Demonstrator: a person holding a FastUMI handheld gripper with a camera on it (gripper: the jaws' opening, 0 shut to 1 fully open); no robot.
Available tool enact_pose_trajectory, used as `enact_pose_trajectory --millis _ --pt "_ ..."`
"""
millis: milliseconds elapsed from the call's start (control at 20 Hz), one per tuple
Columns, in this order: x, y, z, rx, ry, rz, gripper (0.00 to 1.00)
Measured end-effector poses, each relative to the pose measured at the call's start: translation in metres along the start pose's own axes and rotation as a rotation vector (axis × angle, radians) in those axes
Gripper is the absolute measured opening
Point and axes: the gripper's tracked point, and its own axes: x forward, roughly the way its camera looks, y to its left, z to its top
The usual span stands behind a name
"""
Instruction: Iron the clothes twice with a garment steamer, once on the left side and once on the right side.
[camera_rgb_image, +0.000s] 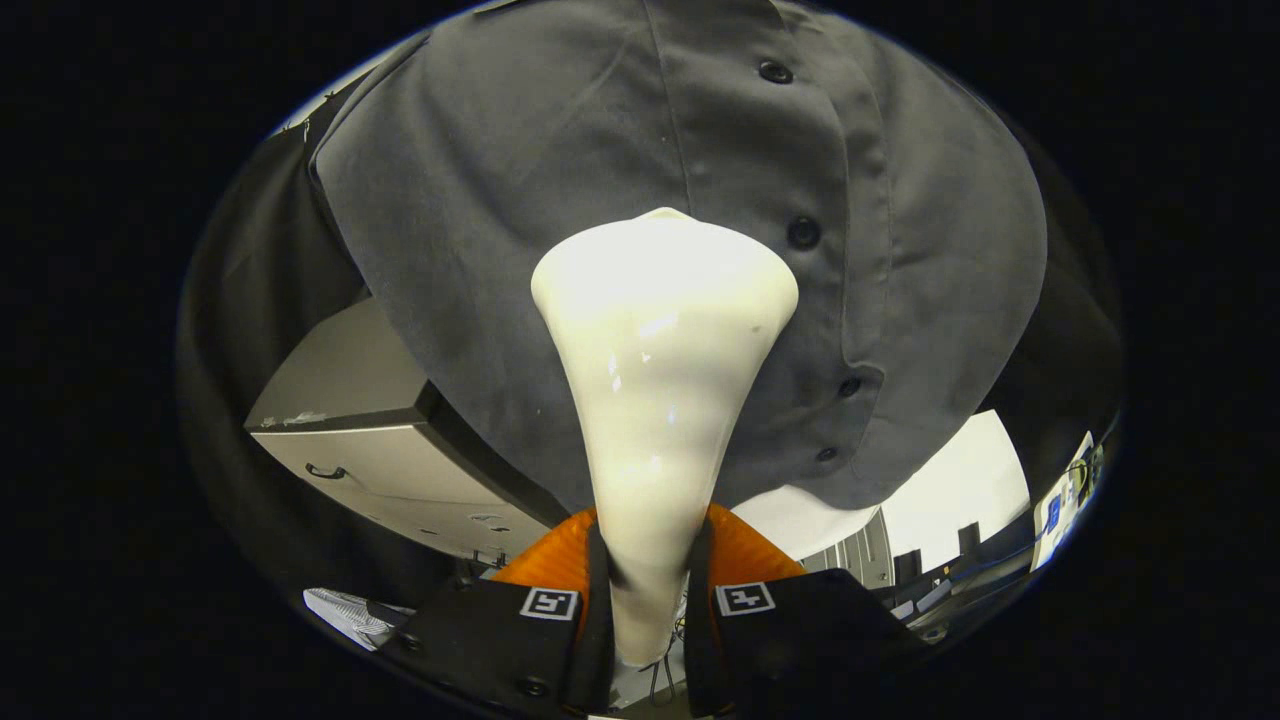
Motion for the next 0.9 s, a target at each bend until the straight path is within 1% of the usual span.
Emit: enact_pose_trajectory --millis 550,900 --pt "0.027 -0.008 -0.051 0.011 0.101 -0.018 0.36" --pt "0.032 -0.012 -0.076 0.014 0.145 -0.026 0.36"
